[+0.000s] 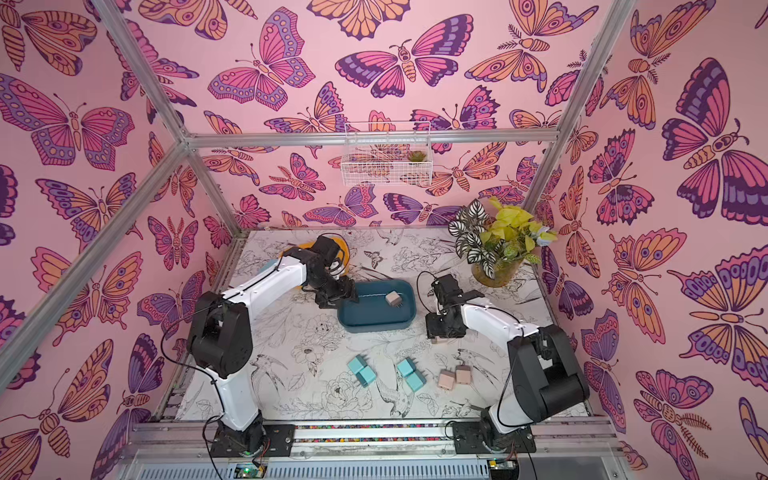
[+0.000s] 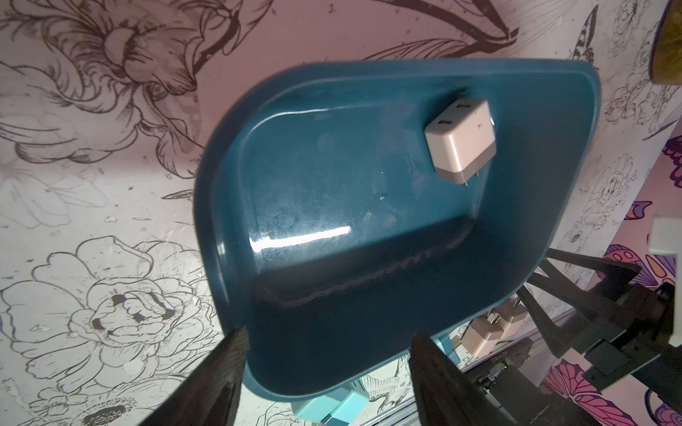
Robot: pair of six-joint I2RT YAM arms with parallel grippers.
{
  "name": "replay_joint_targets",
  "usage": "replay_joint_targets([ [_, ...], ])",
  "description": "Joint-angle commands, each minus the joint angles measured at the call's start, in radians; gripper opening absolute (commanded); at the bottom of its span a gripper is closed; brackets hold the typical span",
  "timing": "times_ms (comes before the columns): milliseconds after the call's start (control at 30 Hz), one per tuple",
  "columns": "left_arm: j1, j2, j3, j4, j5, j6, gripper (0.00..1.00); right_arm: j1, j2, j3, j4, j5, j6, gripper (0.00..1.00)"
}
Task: Place the plugs by color into the storage box
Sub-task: Pick up the plug from the center of the board.
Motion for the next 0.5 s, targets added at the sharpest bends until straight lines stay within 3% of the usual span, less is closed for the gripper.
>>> replay_joint_targets([
  [0,0.009,0.009,0.010,-0.034,-0.002,0.004,0.72,-0.009,0.026,0.008,-0.025,0.003,-0.001,0.62],
  [267,0.009,0.015,0.007,-0.033,0.006,0.006,0.72,-0.015,0.038,0.015,-0.046,0.031,0.005,0.61],
  [467,0.009,0.016,0.005,-0.033,0.007,0.004,0.71,-0.018,0.085,0.033,-0.051,0.014,0.000,0.55],
])
